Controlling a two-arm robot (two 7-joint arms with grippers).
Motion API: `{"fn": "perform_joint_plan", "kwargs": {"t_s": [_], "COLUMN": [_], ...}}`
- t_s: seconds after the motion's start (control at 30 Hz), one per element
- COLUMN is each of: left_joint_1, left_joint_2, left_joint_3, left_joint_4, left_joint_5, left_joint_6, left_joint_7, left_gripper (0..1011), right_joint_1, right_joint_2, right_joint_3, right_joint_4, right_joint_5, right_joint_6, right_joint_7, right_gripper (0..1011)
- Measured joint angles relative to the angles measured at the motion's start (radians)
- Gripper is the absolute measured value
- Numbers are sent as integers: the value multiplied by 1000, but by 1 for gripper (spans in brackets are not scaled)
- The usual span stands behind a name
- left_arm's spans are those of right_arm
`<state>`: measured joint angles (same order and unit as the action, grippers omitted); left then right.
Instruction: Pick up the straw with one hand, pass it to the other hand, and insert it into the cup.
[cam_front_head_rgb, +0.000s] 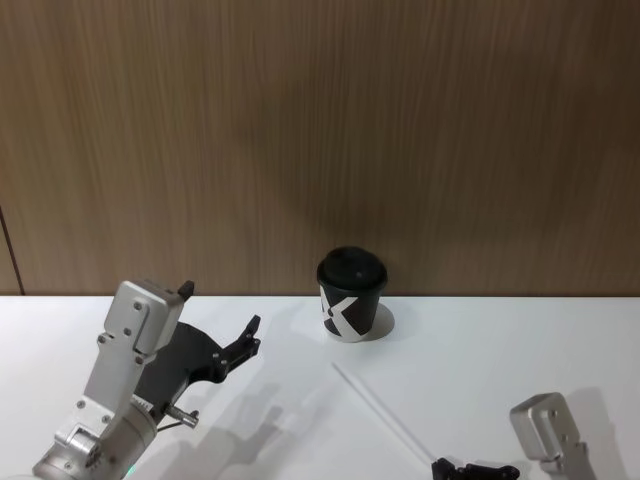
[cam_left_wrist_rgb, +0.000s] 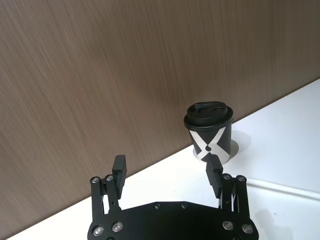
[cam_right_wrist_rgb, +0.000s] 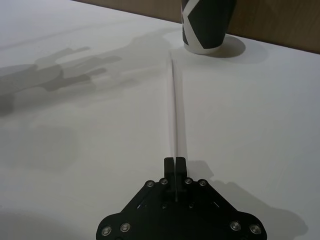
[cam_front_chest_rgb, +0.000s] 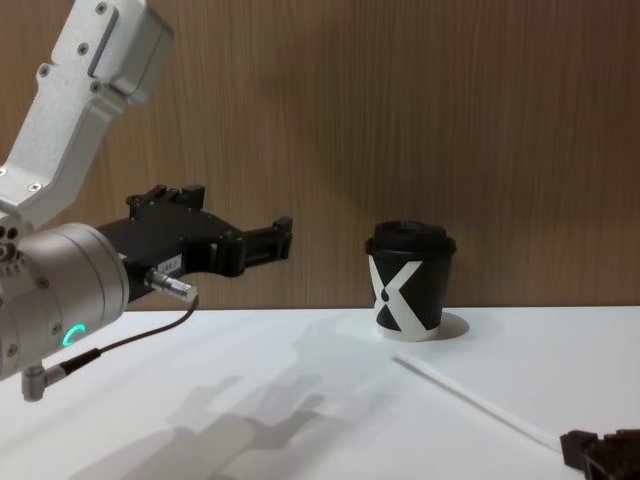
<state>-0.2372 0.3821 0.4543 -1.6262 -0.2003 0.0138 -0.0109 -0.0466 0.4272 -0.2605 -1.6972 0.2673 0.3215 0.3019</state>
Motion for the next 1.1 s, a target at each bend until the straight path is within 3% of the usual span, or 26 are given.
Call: {"fn": "perform_joint_plan", "kwargs": {"t_s": [0.1, 0.43, 1.1], "left_joint_1": [0, 0, 0], "left_joint_2": [0, 0, 0], "left_joint_3": [0, 0, 0], "left_joint_4": [0, 0, 0], "left_joint_5": [0, 0, 0], "left_joint_6": [0, 0, 0], "left_joint_7": [0, 0, 0], "left_gripper": [1000, 1000, 1000], "right_joint_1": [-1, 0, 16], "right_joint_2": [8, 46, 83], "right_joint_3": [-5, -7, 23], "right_joint_4": [3, 11, 38], "right_joint_5": [-3, 2, 73], "right_joint_6": [-28, -203, -588], "right_joint_7": [15, 93, 235], "right_gripper": [9, 1, 1]}}
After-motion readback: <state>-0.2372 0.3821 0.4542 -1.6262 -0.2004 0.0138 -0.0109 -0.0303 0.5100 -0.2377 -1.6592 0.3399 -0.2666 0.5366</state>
